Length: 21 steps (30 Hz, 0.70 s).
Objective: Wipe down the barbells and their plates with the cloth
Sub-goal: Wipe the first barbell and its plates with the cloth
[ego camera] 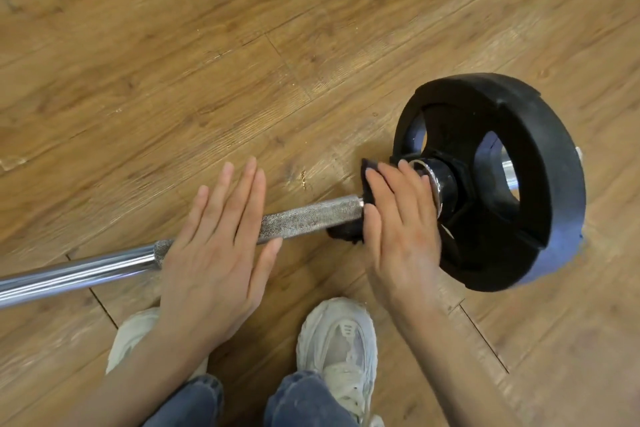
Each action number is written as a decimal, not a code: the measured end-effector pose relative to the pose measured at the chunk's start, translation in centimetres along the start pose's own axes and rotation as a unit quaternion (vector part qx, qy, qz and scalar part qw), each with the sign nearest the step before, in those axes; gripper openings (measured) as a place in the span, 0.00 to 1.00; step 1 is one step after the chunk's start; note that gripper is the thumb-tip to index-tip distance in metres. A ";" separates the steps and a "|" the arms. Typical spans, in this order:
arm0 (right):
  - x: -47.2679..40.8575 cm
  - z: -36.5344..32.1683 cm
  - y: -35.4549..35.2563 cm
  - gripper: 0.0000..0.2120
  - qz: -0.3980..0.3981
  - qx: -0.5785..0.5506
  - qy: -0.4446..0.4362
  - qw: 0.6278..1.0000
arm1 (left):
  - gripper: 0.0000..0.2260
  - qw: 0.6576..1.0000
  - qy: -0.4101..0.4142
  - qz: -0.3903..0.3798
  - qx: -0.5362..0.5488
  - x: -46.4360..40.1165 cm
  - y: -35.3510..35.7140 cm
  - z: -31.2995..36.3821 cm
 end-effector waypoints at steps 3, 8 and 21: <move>0.0 -3.0 1.7 0.19 0.019 -0.063 0.042 0.997 | 0.29 1.000 -0.008 -0.003 0.006 -0.8 0.0 -0.3; -1.3 1.6 2.4 0.20 0.061 -0.085 -0.040 0.994 | 0.28 1.000 -0.013 -0.015 0.020 -2.6 0.0 -1.1; -6.2 -1.5 7.1 0.26 0.116 -0.177 0.020 0.977 | 0.23 0.996 -0.066 0.012 0.051 -8.4 -0.7 -2.8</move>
Point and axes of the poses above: each hand's wrist, its own x-axis away from the middle knuckle, its own y-axis out of the palm, z = x × y, the point moved 1 cm from there along -x, towards the middle knuckle, and after that the axes turned 10 degrees about -y, right-handed, at the moved point
